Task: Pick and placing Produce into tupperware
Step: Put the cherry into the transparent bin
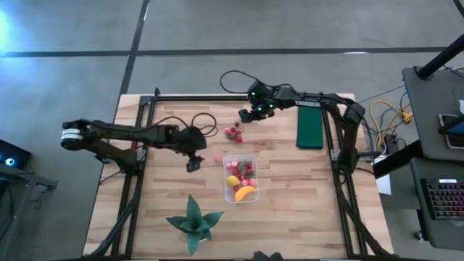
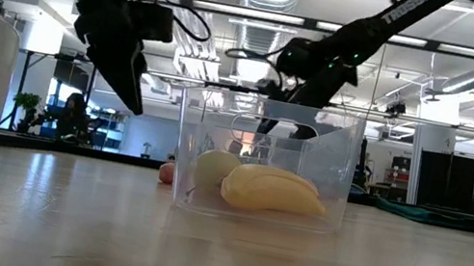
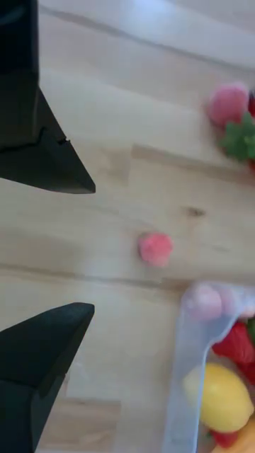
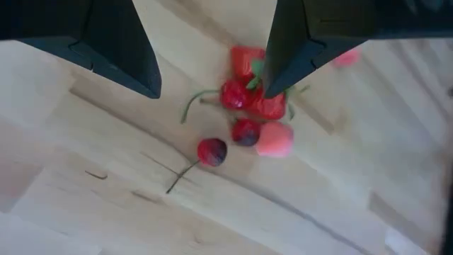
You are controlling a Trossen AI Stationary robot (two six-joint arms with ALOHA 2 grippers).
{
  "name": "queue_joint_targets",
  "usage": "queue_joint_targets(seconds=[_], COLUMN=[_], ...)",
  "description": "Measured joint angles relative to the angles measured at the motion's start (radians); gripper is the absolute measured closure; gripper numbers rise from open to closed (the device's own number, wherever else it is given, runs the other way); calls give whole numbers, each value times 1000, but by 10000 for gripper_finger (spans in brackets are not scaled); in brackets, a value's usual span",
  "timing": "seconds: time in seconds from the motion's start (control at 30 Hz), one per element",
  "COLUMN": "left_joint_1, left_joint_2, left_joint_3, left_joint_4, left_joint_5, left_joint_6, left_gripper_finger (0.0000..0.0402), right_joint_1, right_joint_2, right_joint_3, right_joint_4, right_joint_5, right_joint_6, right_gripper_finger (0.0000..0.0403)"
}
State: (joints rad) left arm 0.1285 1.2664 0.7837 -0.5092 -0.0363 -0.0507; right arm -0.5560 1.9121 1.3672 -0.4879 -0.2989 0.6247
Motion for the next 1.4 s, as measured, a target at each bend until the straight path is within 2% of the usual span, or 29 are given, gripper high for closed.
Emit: queue_joint_targets(seconds=[0.27, 0.57, 1.0, 1.4], left_joint_1=[28, 28, 28, 28], left_joint_2=[-57, -76, -76, -76], left_joint_3=[-16, -42, -71, -71], left_joint_4=[-6, 5, 39, 64], left_joint_5=[0, -23, -29, -34], left_joint_6=[-24, -49, -50, -49], left_gripper_finger=[151, 151, 151, 151], right_joint_1=[2, 14, 29, 45], right_joint_2=[175, 303, 324, 351], right_joint_3=[188, 363, 387, 388], right_joint_4=[-45, -274, -254, -224], right_joint_5=[12, 72, 98, 91], right_joint_6=[51, 5, 22, 21], right_gripper_finger=[163, 172, 239, 228])
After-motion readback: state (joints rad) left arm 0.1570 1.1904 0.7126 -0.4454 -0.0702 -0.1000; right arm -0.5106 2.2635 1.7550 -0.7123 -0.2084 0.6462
